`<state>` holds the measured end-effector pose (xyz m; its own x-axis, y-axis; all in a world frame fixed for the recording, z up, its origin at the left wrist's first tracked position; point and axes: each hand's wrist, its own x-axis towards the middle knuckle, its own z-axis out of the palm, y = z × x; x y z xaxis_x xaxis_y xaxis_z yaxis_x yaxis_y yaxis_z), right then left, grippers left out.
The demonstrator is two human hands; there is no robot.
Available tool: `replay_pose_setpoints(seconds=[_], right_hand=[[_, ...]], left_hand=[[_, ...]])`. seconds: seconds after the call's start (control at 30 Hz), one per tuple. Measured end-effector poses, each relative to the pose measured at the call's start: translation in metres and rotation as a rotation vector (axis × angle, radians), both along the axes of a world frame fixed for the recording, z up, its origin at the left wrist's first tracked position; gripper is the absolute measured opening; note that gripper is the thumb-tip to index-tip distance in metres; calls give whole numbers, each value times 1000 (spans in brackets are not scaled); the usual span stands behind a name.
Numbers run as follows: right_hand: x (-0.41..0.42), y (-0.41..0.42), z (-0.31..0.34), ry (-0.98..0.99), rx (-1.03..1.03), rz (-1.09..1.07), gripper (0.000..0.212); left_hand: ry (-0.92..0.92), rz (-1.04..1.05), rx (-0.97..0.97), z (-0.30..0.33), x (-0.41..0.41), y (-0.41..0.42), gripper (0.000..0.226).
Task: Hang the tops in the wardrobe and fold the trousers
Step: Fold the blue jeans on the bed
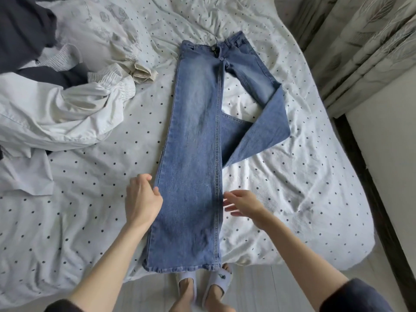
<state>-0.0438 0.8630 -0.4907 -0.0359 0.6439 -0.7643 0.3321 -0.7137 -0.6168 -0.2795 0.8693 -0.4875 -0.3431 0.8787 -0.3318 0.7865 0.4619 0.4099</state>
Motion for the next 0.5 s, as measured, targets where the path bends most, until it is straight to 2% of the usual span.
replay_pose_setpoints(seconds=[0.13,0.3,0.4,0.5], right_hand=[[37,15,2,-46,36,-191,24],[82,45,-1,-68,116,-335,26],[112,68,-10,-53,154,-388,28],[130,77,-11,1,149,-386,28]], left_hand=[[68,-335,241,11,49,15,23],[123,-639,191,4,122,42,45],[202,-631,88,-15,155,66,48],[287,-573,-26,-21,172,80,27]])
